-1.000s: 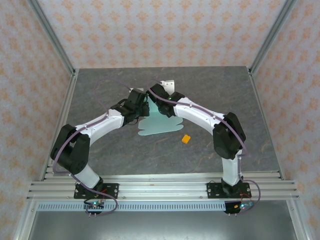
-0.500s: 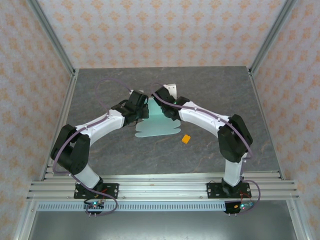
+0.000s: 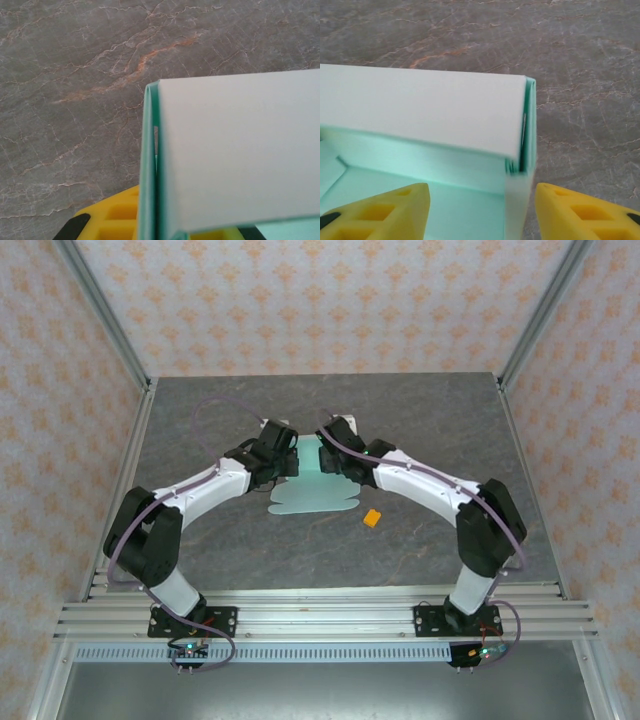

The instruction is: Fold the paper box

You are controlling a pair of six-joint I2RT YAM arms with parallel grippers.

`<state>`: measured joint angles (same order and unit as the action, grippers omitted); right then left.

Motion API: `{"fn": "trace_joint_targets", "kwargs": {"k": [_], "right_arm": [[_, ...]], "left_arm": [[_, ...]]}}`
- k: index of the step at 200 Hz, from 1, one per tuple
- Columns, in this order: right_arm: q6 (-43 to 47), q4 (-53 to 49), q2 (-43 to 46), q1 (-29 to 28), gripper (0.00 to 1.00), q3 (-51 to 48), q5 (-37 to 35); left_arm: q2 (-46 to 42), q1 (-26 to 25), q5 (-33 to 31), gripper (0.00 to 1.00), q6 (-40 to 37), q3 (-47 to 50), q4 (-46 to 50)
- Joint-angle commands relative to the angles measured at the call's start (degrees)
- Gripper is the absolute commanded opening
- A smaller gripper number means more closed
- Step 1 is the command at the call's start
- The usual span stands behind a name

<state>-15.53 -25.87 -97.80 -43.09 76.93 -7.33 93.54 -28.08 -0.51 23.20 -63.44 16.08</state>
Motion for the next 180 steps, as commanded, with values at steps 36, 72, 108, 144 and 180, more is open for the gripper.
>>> {"fn": "trace_joint_targets", "kwargs": {"k": [36,72,108,144,180], "right_arm": [[1.0,-0.7,12.0,2.5,0.6,-2.3,9.3],[2.0,-1.8,15.8,7.5,0.61,-4.4,10.4],[1.6,-1.4,16.2,11.0,0.61,-6.6,13.2],[2.1,-1.0,15.2,11.1,0.6,-9.4,13.4],[1.8,0.4,15.2,11.3,0.6,-13.0,13.4]], "left_arm": [[3.5,2.4,2.8,0.01,-8.6,-6.9,9.7],[7.6,4.3,8.4,0.02,-18.2,-15.0,24.1],[13.0,5.8,12.1,0.05,-28.9,-23.5,39.0],[21.7,5.7,11.0,0.07,-39.6,-31.4,52.1],[30.0,5.8,9.6,0.09,-43.3,-41.3,59.8]]}}
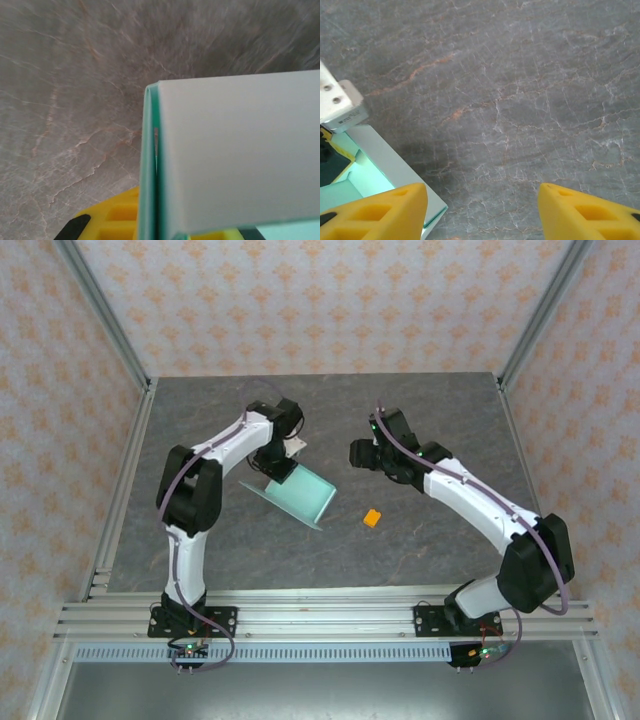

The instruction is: Fold the paper box

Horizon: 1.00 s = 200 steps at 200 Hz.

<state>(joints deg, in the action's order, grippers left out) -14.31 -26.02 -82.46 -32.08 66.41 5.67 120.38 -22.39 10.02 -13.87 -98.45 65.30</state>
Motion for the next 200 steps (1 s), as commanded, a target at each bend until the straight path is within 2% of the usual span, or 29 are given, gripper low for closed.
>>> {"fn": "trace_joint_targets", "kwargs": {"k": [1,21,80,107,144,157,165,200], "right_arm": [[0.6,0.7,-0.2,0.2,0.6,-2.6,0.4],[0.3,1.3,-0.3,0.4,0.6,-4.4,0.9],[-0.5,3.3,-3.3,0.6,0.6,-5.6,4.5],[-0.5,5.0,-5.9,0.6,0.6,-5.1,8.1],[-2.7,10.1,-13.9,0.6,0.6,-2.0,20.0],[-4.0,13.3,-15.8,0.5,0.6,-1.9,23.9],[-4.8,14.7,-16.8,0.4,0.6,-1.7,26.0],[-4.6,13.6,-19.2,-0.6,0.59,-0.9,26.8]], "left_arm": [[3.3,0.2,-0.9,0.09,-6.3,-6.6,10.8],[7.4,0.1,-0.8,0.12,-7.5,-12.9,13.8],[21.0,-0.4,-1.7,0.36,-7.8,-33.5,22.7],[21.3,-0.3,0.5,0.43,-8.0,-40.3,23.4],[16.0,0.5,3.9,0.5,-5.5,-48.6,19.6],[11.1,1.8,4.8,0.5,-2.2,-46.6,15.7],[6.9,3.2,4.9,0.5,1.5,-42.1,11.4],[-22.3,10.4,2.4,0.49,19.9,-2.8,-15.1]]}}
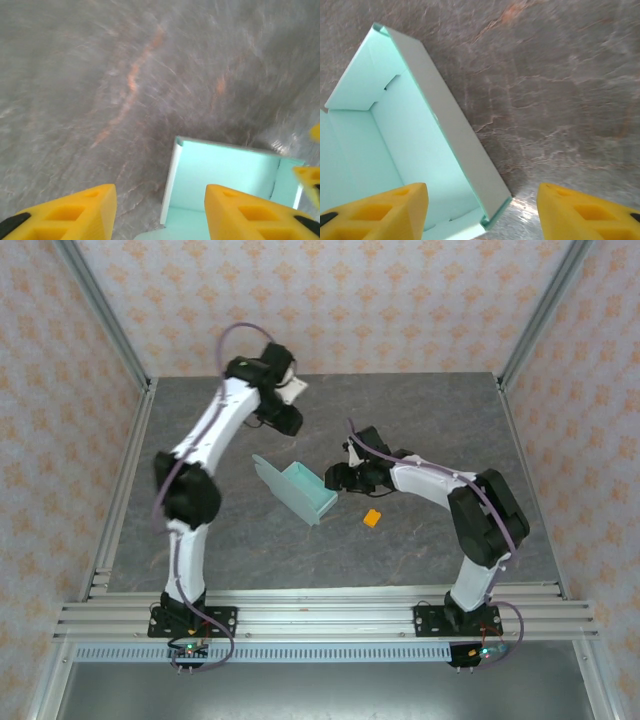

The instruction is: Fold the paper box

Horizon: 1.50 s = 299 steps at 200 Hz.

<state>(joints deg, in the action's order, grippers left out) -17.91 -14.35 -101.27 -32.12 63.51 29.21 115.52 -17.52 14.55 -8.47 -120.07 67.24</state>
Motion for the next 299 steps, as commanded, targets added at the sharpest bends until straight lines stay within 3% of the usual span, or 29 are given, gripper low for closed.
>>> {"fn": "trace_joint_targets", "kwargs": {"k": [1,22,46,79,107,130,198,261,299], "right_arm": [[-0.9,1.9,-0.3,-0.6,0.59,2.0,3.1],[-0.1,-0.1,-0.1,-0.5,0.59,2.2,1.6],[0.3,-1.5,-0.8,-0.4,0.59,3.8,1.2],[1.0,-3.9,-2.4,-0.1,0.59,6.4,0.7],[1.0,-6.8,-4.6,0.3,0.58,9.0,2.6],[0.7,-7.4,-5.0,0.3,0.58,9.2,3.6],[-5.1,-3.9,-4.4,1.5,0.56,6.4,8.9],[-15.3,8.0,-1.9,4.0,0.55,-1.2,14.1],[-22.1,17.3,-1.4,3.9,0.56,-6.4,16.1]], "left_arm": [[-18.4,5.7,-2.3,0.49,15.1,19.7,-17.6],[-33.1,10.8,-7.7,0.49,23.8,40.3,-24.9],[-42.4,12.8,-8.1,0.47,29.5,56.9,-28.2],[-43.4,9.9,3.0,0.38,39.6,73.9,-41.1],[-40.4,3.5,2.7,0.31,48.1,82.7,-52.4],[-38.7,1.4,3.3,0.24,54.5,88.5,-63.5],[-26.7,-2.0,5.7,0.19,60.5,85.6,-78.4],[-14.6,-2.0,8.0,0.17,58.5,71.5,-78.3],[-6.6,-1.7,7.5,0.17,53.9,58.5,-71.7]]}}
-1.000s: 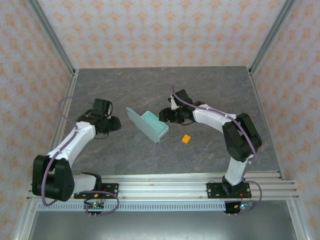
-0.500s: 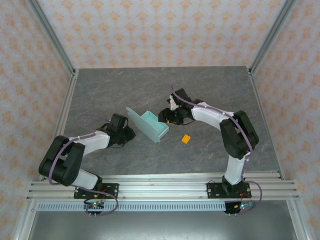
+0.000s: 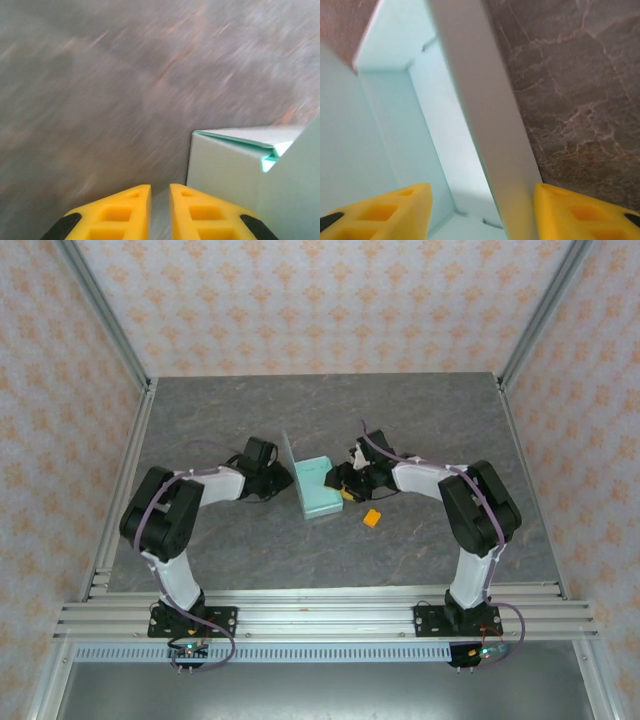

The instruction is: Fold the paper box

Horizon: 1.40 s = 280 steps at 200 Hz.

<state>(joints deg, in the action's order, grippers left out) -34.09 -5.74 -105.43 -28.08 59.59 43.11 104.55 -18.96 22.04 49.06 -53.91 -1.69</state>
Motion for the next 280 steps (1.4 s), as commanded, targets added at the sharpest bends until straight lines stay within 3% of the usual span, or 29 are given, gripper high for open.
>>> {"fn": "trace_joint_targets", "kwargs": {"k": [1,40,70,117,166,207,245,280], "right_arm": [[-6.0,8.9,2.7,-0.1,0.56,-2.6,2.2],[-7.6,11.0,7.3,-0.2,0.61,-7.6,-1.8],[-2.2,2.3,11.9,-0.1,0.68,-7.5,-8.8],[9.7,-17.6,18.5,-0.1,0.69,-3.4,-25.5],[12.7,-37.1,17.5,-4.4,0.69,1.1,-42.9],[3.7,-39.7,16.8,-7.6,0.69,-0.6,-40.9],[-6.3,-32.7,15.4,-9.2,0.67,-2.6,-36.1],[-9.8,-31.7,12.2,-10.2,0.65,-3.2,-37.2]], "left_arm": [[4.4,-0.2,0.0,0.17,-3.7,-8.0,-2.5],[12.7,1.7,-1.8,0.18,-8.9,-20.3,5.4],[15.2,4.8,-2.3,0.19,-11.5,-25.9,9.1],[8.4,7.9,-4.7,0.32,-15.6,-23.4,11.1],[-5.7,8.0,-6.0,0.39,-15.6,-10.4,8.3],[-12.9,7.3,-6.2,0.4,-15.4,-3.8,8.4],[-17.6,7.1,-7.6,0.4,-16.6,-1.9,10.5],[-20.5,7.1,-7.8,0.4,-17.2,-0.5,11.2]]}}
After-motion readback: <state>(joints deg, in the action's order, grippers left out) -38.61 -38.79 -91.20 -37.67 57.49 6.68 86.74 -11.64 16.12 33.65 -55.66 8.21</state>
